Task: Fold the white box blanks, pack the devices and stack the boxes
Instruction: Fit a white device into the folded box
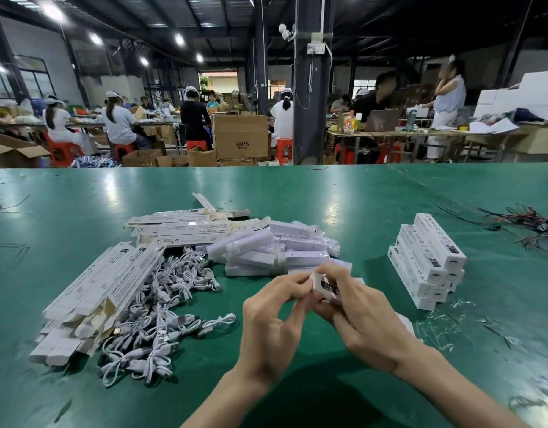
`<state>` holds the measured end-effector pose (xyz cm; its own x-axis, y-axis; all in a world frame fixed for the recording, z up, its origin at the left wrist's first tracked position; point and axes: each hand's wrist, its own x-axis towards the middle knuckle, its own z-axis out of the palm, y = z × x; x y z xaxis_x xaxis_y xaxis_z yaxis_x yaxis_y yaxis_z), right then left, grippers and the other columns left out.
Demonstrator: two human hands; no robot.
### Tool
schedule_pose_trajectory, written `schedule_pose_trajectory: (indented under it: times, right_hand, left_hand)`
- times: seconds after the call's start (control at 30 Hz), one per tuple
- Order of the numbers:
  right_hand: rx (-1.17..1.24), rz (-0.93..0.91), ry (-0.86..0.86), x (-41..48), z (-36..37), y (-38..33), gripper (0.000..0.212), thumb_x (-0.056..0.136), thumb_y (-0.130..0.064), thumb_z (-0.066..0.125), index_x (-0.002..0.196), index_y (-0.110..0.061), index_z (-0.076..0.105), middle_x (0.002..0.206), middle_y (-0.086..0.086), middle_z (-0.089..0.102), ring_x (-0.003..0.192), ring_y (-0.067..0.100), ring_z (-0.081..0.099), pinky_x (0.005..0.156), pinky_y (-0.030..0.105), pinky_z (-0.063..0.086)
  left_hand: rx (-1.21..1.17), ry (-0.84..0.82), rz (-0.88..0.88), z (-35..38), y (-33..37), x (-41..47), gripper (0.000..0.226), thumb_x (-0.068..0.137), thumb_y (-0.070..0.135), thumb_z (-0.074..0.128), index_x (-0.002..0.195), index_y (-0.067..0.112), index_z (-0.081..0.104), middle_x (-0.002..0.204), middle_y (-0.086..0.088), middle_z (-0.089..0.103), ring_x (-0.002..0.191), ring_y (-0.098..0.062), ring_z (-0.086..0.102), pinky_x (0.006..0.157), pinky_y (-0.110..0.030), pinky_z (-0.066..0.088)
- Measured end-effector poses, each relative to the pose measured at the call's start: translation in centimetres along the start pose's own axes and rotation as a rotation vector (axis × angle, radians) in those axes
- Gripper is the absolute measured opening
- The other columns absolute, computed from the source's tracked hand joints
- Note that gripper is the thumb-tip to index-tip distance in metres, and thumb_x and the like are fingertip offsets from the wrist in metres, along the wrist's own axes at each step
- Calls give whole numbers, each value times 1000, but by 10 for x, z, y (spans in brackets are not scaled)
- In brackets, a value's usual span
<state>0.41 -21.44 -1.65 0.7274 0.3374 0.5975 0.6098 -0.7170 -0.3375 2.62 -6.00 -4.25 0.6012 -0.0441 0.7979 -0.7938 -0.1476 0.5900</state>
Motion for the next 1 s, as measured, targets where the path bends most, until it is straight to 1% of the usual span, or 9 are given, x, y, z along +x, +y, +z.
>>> schedule_pose_trajectory:
  times: [0.1, 0.2, 0.3, 0.37, 0.5, 0.63, 0.73, 0.87, 1.0]
  right_hand:
    - [-128, -13, -7, 2, -3, 8, 54, 85, -35, 67, 133, -22, 44, 106, -4, 64, 93, 13, 55, 80, 27, 40]
    - [-210, 75, 44, 3, -14, 19, 55, 82, -38, 74, 129, -18, 53, 108, -3, 66, 96, 17, 62, 85, 33, 46]
    - [215, 182, 187, 6, -19, 20, 48, 74, -31, 77, 116, -18, 59, 94, -3, 68, 77, 14, 65, 74, 31, 54]
    - [560, 200, 227, 7, -19, 15, 43, 72, -28, 76, 111, -20, 60, 97, -3, 68, 82, 14, 66, 75, 26, 54]
    - [603, 137, 176, 4, -11, 2, 43, 79, -34, 75, 117, -24, 59, 117, -7, 65, 109, 14, 61, 92, 22, 47]
    - [452, 44, 112, 3, 0, -8, 47, 81, -34, 71, 124, -23, 56, 125, -15, 61, 118, 8, 57, 99, 22, 43]
    - [323, -81, 109, 1, 7, -9, 40, 86, -28, 69, 123, -24, 57, 124, -9, 62, 118, 8, 56, 98, 26, 44]
    - [167, -148, 66, -2, 11, -2, 40, 86, -19, 70, 123, -19, 57, 117, -4, 64, 110, 11, 59, 91, 33, 47]
    - [96, -238, 28, 0, 14, -1, 29, 92, -23, 63, 119, -11, 60, 112, -4, 63, 103, 13, 59, 87, 30, 48]
  left_hand:
    - [-38, 137, -268, -9, -8, 11, 6, 84, 15, 71, 79, 17, 70, 78, 11, 71, 68, -5, 63, 66, -22, 51]
    - [-165, 318, -637, -28, -30, 27, 12, 90, 15, 63, 79, 13, 66, 75, -1, 72, 75, -19, 68, 75, -31, 55]
    - [-282, 411, -881, -39, -47, 31, 16, 95, 14, 58, 85, 5, 65, 77, -8, 74, 69, -19, 71, 62, -23, 56]
    - [-391, 418, -969, -36, -47, 29, 18, 96, 12, 56, 85, 0, 64, 72, -12, 73, 59, -17, 69, 54, -20, 54]
    - [-398, 302, -1011, -16, -34, 23, 24, 97, 10, 56, 83, -8, 64, 67, -16, 70, 48, -16, 64, 49, -19, 53]
    - [-323, 162, -1010, -3, -15, 13, 31, 95, 0, 53, 65, 2, 58, 47, -1, 59, 38, -7, 53, 39, -16, 43]
    - [-150, 4, -989, 2, -10, 3, 18, 84, 4, 59, 67, 12, 56, 62, -6, 59, 53, -14, 50, 44, -20, 34]
    - [-218, -134, -975, 4, -4, 1, 24, 87, -8, 51, 77, 12, 60, 73, -4, 62, 63, -10, 57, 56, -23, 52]
    - [-213, -230, -956, 5, 0, 0, 19, 89, -5, 51, 85, 11, 62, 80, -4, 62, 66, -6, 60, 58, -20, 51]
